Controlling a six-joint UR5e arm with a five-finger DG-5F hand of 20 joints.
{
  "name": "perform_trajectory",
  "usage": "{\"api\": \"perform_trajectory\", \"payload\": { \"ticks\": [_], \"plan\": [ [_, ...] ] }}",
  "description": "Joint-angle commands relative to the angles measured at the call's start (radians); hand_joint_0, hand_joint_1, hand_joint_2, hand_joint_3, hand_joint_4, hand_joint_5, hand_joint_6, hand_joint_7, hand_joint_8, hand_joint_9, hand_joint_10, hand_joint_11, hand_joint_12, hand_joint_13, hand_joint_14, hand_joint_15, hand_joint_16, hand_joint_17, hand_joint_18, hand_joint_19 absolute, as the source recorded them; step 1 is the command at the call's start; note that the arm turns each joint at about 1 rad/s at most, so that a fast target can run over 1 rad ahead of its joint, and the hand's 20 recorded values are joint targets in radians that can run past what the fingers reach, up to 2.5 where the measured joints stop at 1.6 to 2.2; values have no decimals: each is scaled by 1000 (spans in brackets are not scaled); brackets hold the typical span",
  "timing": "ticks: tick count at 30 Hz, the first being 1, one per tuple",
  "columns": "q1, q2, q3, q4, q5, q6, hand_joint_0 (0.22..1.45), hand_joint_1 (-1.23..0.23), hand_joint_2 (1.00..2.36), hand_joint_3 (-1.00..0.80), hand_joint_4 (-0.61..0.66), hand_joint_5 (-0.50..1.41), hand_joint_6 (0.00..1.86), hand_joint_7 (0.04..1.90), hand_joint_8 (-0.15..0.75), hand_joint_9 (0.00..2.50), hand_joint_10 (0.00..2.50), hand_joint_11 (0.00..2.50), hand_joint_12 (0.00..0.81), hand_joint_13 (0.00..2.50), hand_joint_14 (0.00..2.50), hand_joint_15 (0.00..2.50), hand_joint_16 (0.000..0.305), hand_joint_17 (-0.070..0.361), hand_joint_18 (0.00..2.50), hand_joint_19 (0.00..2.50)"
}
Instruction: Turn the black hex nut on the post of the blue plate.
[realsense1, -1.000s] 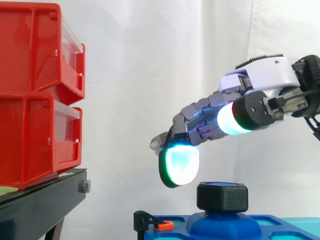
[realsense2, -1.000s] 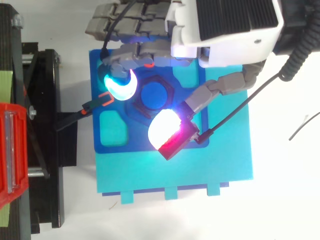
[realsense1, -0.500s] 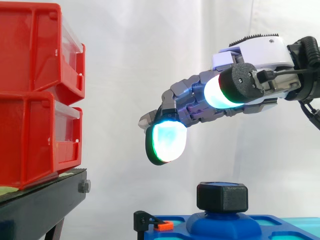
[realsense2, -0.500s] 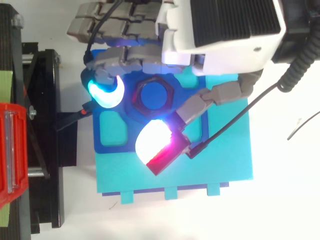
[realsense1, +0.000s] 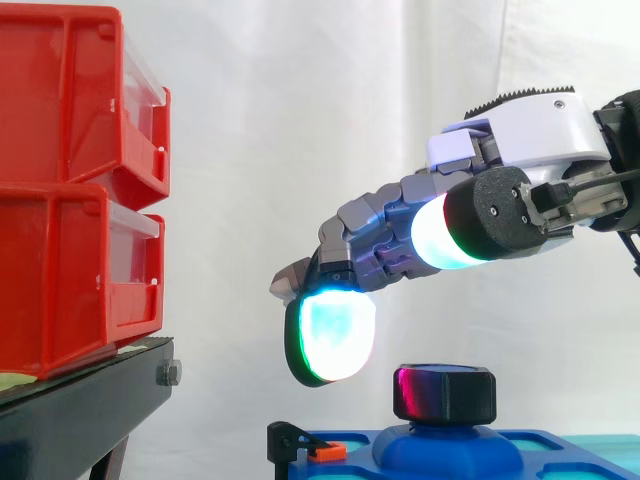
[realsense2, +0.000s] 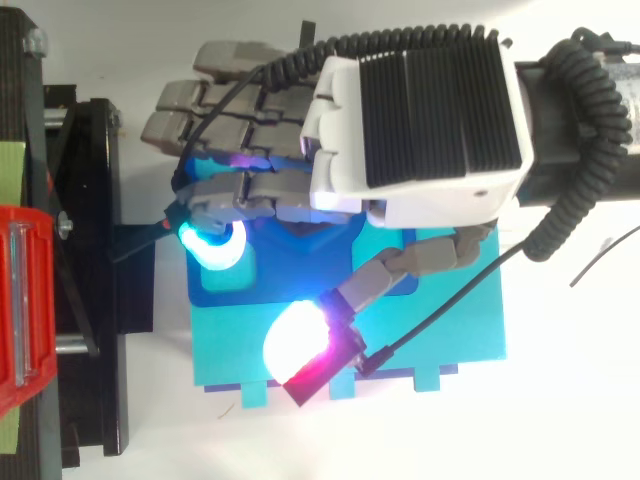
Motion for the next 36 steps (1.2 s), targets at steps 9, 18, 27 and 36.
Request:
{"api": "perform_trajectory", "payload": {
  "ticks": [9, 18, 27, 36],
  "plan": [
    [7, 0, -4, -13, -1, -1, 470, -323, 1000, -500, 197, -216, 501, 1098, 233, 116, 0, 36, 367, 113, 2, 41, 58, 130, 0, 86],
    [-2, 1, -4, -51, -4, -1, 472, -323, 1000, -500, 200, -216, 501, 1106, 233, 117, 0, 36, 365, 113, 0, 37, 58, 130, 0, 86],
    [-12, 0, -4, -56, -19, -1, 471, -347, 1000, -500, 208, -210, 502, 1096, 240, 150, 0, 1, 370, 144, 0, 14, 58, 130, 0, 59],
    [-34, 0, -4, -54, -58, -3, 472, -324, 1000, -500, 203, -215, 501, 1114, 233, 119, 0, 35, 364, 114, 2, 40, 57, 128, 0, 84]
  ]
}}
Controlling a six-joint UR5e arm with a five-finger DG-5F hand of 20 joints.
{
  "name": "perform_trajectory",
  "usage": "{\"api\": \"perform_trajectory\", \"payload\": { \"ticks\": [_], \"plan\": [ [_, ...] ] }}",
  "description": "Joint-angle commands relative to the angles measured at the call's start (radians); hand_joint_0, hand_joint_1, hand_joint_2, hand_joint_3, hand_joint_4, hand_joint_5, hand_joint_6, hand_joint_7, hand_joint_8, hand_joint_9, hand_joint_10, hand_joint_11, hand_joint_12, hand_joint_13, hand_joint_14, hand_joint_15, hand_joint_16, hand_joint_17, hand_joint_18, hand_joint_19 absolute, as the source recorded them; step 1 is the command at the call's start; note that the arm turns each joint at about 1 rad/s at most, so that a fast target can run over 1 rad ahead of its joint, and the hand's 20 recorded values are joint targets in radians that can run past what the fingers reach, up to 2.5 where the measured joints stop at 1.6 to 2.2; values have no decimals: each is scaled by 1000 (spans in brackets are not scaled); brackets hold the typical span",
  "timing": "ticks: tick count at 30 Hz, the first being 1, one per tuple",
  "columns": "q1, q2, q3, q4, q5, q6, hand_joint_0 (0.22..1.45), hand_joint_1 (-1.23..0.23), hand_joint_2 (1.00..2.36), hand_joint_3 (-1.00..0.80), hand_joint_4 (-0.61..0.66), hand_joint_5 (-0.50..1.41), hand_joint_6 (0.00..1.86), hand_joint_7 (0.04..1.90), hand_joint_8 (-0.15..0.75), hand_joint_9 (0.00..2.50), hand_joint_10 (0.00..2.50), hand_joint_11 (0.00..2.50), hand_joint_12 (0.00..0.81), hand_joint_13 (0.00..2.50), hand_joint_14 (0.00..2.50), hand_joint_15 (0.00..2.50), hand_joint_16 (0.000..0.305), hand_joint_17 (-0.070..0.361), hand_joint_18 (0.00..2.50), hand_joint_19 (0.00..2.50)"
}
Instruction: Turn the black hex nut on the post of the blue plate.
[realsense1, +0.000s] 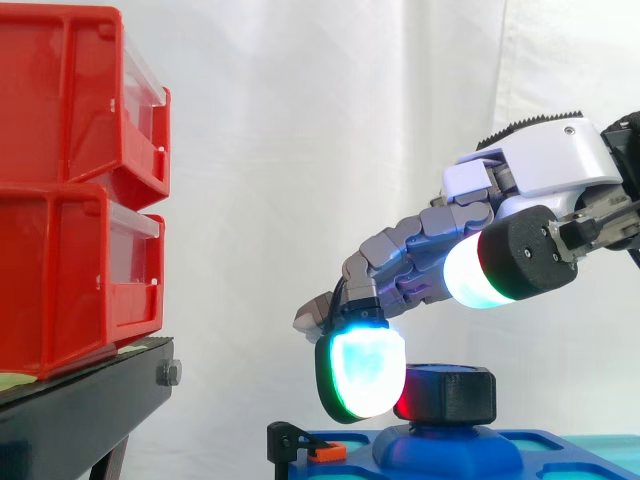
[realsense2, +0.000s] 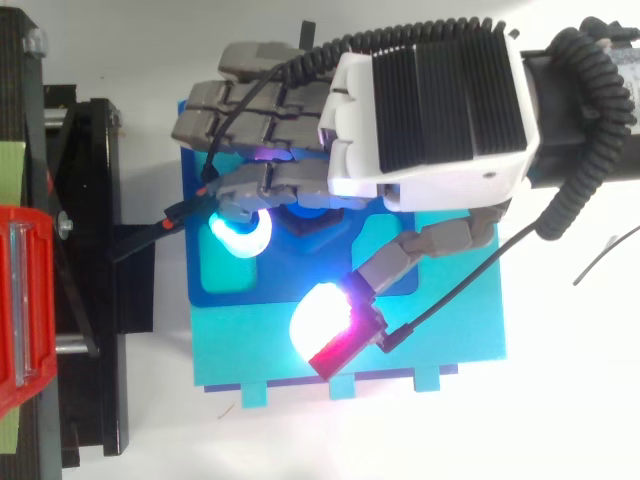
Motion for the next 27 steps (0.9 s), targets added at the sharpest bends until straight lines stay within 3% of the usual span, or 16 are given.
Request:
{"api": "perform_trajectory", "payload": {
  "ticks": [1, 27],
  "plan": [
    [-9, 0, 0, 0, -15, 0, 471, -347, 1000, -500, 207, -210, 502, 1099, 240, 150, 0, 9, 369, 145, 0, 18, 58, 130, 0, 58],
    [-92, 0, 0, 31, -131, -21, 471, -323, 1000, -500, 198, -215, 501, 1116, 232, 116, 0, 26, 364, 115, 0, 36, 57, 129, 0, 77]
  ]
}}
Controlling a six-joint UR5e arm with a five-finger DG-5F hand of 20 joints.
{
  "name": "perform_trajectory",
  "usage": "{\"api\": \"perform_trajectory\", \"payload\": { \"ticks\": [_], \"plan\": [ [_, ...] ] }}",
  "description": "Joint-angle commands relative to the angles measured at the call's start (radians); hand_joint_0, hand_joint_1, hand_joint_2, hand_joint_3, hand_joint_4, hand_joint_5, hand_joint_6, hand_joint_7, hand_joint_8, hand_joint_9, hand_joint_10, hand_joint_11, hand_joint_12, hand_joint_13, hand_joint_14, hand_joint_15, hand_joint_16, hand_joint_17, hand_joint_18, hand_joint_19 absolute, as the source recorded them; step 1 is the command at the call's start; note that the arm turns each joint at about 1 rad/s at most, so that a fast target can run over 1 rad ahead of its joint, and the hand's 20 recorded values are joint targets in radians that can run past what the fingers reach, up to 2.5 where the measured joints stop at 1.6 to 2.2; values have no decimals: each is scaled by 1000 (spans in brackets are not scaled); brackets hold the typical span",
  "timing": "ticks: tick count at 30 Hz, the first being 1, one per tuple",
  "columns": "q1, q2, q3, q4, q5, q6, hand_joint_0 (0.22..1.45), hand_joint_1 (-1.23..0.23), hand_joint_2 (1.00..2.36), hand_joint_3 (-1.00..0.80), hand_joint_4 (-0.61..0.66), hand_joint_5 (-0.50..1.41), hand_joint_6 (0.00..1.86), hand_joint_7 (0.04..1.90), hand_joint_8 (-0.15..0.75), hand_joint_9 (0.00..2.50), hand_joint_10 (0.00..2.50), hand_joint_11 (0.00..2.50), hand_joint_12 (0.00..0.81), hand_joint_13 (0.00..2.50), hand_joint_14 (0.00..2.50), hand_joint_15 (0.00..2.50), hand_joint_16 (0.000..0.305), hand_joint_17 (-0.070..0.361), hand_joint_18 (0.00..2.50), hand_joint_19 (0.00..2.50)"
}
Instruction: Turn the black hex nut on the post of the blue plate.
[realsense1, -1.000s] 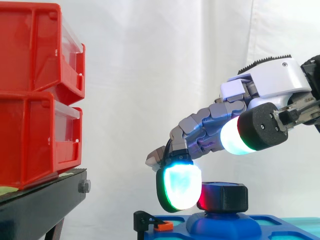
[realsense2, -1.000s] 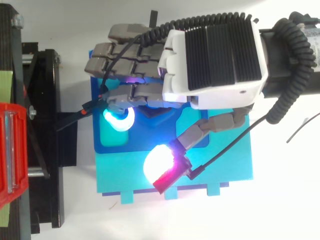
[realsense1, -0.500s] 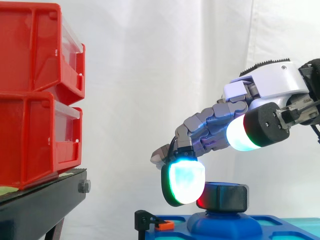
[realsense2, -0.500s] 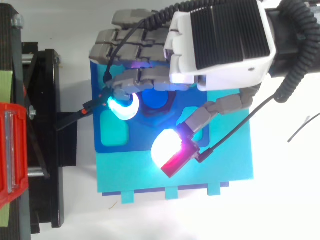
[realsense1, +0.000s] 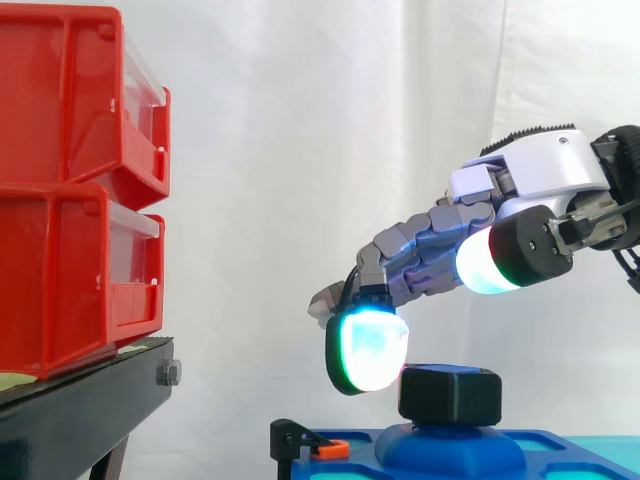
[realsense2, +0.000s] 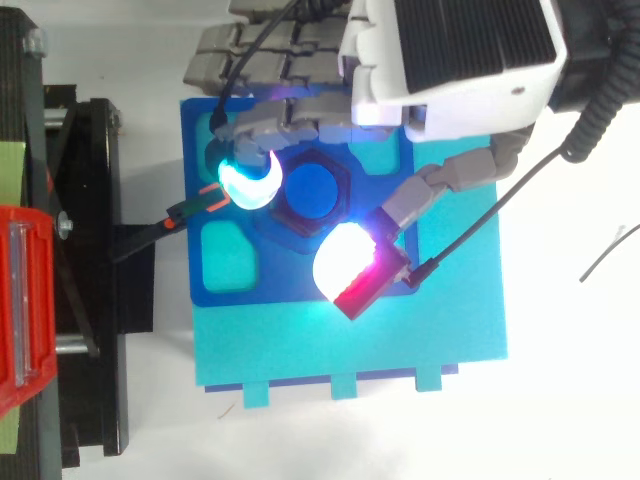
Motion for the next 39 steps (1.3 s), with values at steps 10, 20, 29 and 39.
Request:
{"api": "perform_trajectory", "payload": {
  "ticks": [10, 20, 29, 39],
  "plan": [
    [-44, -2, 0, 12, -63, -10, 471, -323, 1000, -500, 199, -215, 501, 1114, 232, 116, 0, 34, 364, 114, 0, 36, 57, 129, 0, 91],
    [-35, 0, 0, 88, -71, -4, 471, -324, 1000, -500, 196, -215, 501, 1115, 232, 117, 0, 34, 363, 113, 0, 36, 57, 129, 0, 82],
    [0, 0, 0, 102, -29, 0, 471, -324, 1000, -500, 200, -216, 501, 1114, 232, 115, 0, 34, 363, 113, 2, 39, 58, 129, 0, 85],
    [34, -2, 0, 44, 11, -9, 470, -323, 1000, -500, 200, -214, 501, 1109, 234, 117, 0, 34, 365, 115, 0, 41, 58, 130, 0, 85]
  ]
}}
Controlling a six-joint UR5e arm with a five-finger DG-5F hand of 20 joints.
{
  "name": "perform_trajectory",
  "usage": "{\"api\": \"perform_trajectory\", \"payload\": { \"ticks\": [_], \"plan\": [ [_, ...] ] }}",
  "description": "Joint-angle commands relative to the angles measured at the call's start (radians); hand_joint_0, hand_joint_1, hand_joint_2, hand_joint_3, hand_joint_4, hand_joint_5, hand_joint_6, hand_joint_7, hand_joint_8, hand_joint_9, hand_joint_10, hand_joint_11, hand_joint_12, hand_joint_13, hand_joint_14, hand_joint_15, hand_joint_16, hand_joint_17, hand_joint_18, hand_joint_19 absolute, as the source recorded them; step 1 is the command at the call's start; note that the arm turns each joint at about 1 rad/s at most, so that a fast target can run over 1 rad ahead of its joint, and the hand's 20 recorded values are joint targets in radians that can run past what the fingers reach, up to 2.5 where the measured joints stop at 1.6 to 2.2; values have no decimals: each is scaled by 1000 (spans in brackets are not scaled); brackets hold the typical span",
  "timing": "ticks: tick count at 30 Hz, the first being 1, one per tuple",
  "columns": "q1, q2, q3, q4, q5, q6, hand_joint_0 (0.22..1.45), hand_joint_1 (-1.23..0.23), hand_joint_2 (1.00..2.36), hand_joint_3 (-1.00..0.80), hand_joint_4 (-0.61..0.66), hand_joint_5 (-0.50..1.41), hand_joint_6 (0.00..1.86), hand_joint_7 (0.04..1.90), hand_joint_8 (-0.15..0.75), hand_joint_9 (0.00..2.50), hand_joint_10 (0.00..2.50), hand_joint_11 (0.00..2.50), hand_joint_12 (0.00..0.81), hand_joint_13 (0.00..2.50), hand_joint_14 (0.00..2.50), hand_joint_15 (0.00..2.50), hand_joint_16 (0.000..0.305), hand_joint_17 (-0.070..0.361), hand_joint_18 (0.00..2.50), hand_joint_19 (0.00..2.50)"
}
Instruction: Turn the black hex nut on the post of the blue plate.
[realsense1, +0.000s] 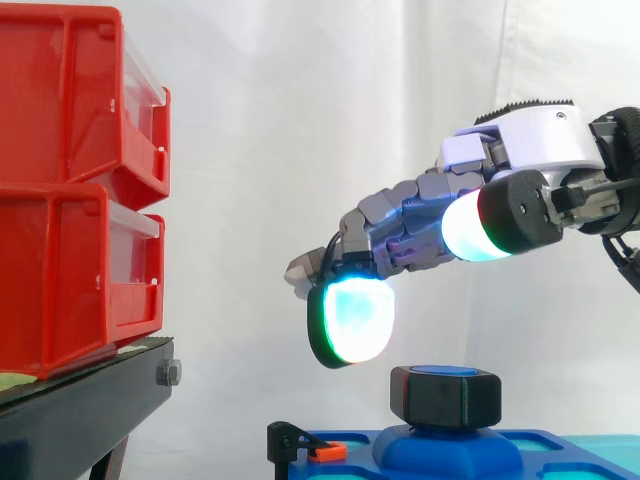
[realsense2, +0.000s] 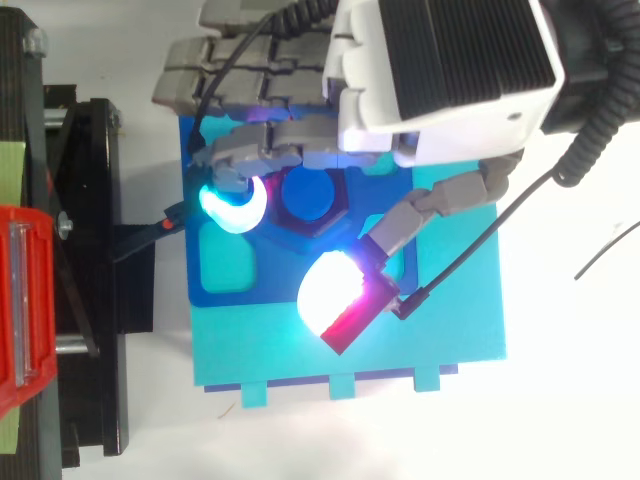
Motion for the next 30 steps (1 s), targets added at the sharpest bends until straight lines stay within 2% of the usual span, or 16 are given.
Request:
{"api": "perform_trajectory", "payload": {
  "ticks": [1, 15, 30],
  "plan": [
    [10, 0, 0, -19, 12, -3, 470, -323, 1000, -500, 204, -214, 501, 1111, 234, 117, 0, 35, 365, 115, 0, 37, 58, 130, 0, 89],
    [19, 0, -1, -18, 12, 0, 470, -322, 1000, -500, 202, -214, 501, 1117, 235, 119, 0, 36, 366, 115, 0, 37, 58, 130, 0, 90],
    [33, -1, -1, -15, 32, -3, 469, -344, 1000, -500, 212, -208, 502, 1095, 242, 152, 0, 1, 372, 146, 0, 15, 58, 131, 0, 59]
  ]
}}
